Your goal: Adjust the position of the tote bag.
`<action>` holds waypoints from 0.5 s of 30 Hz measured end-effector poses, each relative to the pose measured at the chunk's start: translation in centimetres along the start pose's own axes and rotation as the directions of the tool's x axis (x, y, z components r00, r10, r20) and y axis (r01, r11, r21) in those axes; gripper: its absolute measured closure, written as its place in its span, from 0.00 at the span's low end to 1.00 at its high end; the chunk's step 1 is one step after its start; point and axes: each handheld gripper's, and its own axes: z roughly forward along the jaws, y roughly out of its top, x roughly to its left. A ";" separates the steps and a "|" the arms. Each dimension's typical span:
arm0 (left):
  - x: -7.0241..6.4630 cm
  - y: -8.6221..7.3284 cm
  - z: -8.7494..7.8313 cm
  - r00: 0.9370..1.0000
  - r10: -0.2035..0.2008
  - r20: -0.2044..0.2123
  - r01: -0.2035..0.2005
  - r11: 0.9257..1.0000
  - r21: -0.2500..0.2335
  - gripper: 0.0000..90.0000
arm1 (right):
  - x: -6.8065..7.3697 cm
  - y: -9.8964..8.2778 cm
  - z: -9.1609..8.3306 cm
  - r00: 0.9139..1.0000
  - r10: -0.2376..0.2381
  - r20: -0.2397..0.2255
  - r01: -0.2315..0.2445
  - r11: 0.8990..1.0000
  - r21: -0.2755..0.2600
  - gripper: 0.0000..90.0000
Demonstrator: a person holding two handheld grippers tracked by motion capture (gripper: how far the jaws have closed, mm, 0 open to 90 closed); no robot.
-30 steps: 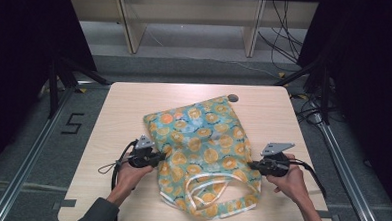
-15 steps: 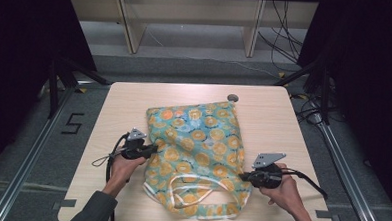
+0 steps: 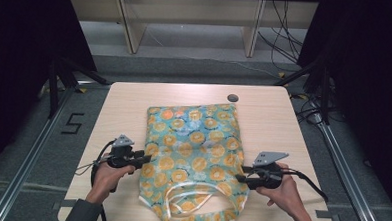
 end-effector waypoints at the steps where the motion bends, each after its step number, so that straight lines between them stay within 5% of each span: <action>1: 0.5 1.1 -0.3 1.000 -0.024 -0.010 0.024 1.000 -0.016 0.53 | -1.0 0.7 -0.7 0.998 0.060 0.030 -0.059 0.997 -0.045 0.55; 4: 1.1 1.9 0.0 0.998 -0.055 -0.025 0.054 0.998 -0.026 0.47 | -2.1 1.3 -0.7 0.995 0.082 0.049 -0.078 0.994 -0.070 0.53; 5: 1.6 2.3 0.5 0.997 -0.075 -0.026 0.075 0.997 -0.014 0.47 | -2.5 1.6 -0.5 0.991 0.122 0.053 -0.118 0.991 -0.070 0.52; 6: 1.7 2.3 1.1 0.993 -0.118 -0.023 0.118 0.992 -0.035 0.47 | -3.4 2.0 0.0 0.988 0.131 0.086 -0.125 0.989 -0.074 0.50; 7: 2.1 2.4 2.2 0.992 -0.122 -0.009 0.122 0.992 0.001 0.48 | -4.6 2.5 0.6 0.979 0.161 0.122 -0.154 0.986 -0.059 0.48; 11: 1.7 2.4 3.7 0.994 -0.112 0.006 0.112 0.993 0.033 0.56 | -6.6 3.5 2.5 0.976 0.167 0.141 -0.164 0.986 -0.029 0.45; 13: 1.3 2.5 4.0 0.996 -0.086 0.029 0.084 0.995 0.056 0.58 | -6.5 3.8 3.6 0.977 0.182 0.114 -0.177 0.983 -0.050 0.44; 15: 0.9 2.8 4.5 0.998 -0.062 0.027 0.060 0.995 0.073 0.57 | -5.8 4.1 4.4 0.981 0.157 0.110 -0.157 0.988 -0.011 0.40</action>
